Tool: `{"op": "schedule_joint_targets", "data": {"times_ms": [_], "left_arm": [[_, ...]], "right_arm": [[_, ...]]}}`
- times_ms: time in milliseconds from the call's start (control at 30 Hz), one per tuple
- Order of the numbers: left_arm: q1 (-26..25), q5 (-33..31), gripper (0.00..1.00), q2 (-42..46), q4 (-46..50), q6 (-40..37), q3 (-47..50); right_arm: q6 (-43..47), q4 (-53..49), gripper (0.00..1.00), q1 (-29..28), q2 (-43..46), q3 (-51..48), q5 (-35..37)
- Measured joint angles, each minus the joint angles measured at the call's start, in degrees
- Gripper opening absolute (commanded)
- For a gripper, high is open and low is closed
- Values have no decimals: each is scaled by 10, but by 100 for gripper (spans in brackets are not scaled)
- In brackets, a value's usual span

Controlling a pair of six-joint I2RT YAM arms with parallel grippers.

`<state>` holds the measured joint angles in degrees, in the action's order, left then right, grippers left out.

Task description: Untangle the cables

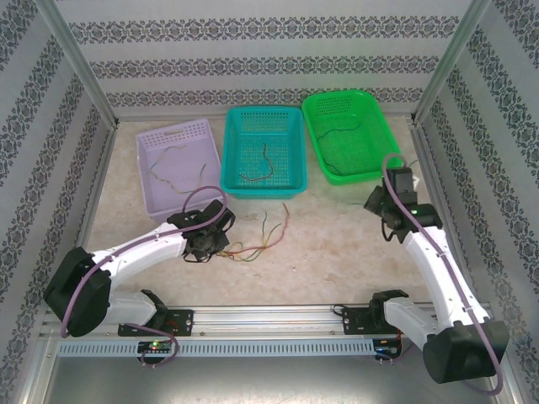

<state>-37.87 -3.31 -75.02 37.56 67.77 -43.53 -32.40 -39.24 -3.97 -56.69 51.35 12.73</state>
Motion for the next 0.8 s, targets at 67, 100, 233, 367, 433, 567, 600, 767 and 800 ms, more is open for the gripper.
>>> {"op": "schedule_joint_targets", "data": {"times_ms": [67, 100, 233, 367, 433, 567, 600, 767, 800], "left_arm": [[0, 0, 0, -4, 2, 0, 0], [0, 0, 0, -6, 2, 0, 0], [0, 5, 9, -12, 0, 0, -3], [0, 15, 50, -14, 0, -4, -29], [0, 16, 61, -12, 0, -5, -50], [0, 13, 68, 13, 6, -3, -95], [1, 13, 69, 20, 7, -3, -106], [1, 13, 73, 40, 10, -4, -163], [1, 11, 73, 40, 10, -5, -176]], "right_arm": [[17, 2, 0, 28, 4, 18, 9], [27, 4, 0, 36, 7, 27, 12], [49, 25, 0, 40, 16, 50, 7], [54, 58, 0, 37, 38, 43, -24], [54, 77, 0, 29, 53, 34, -47], [60, 101, 0, 3, 71, 23, -85], [66, 106, 0, -5, 73, 23, -92], [108, 124, 0, -52, 80, 23, -111], [119, 127, 0, -60, 81, 23, -115]]}}
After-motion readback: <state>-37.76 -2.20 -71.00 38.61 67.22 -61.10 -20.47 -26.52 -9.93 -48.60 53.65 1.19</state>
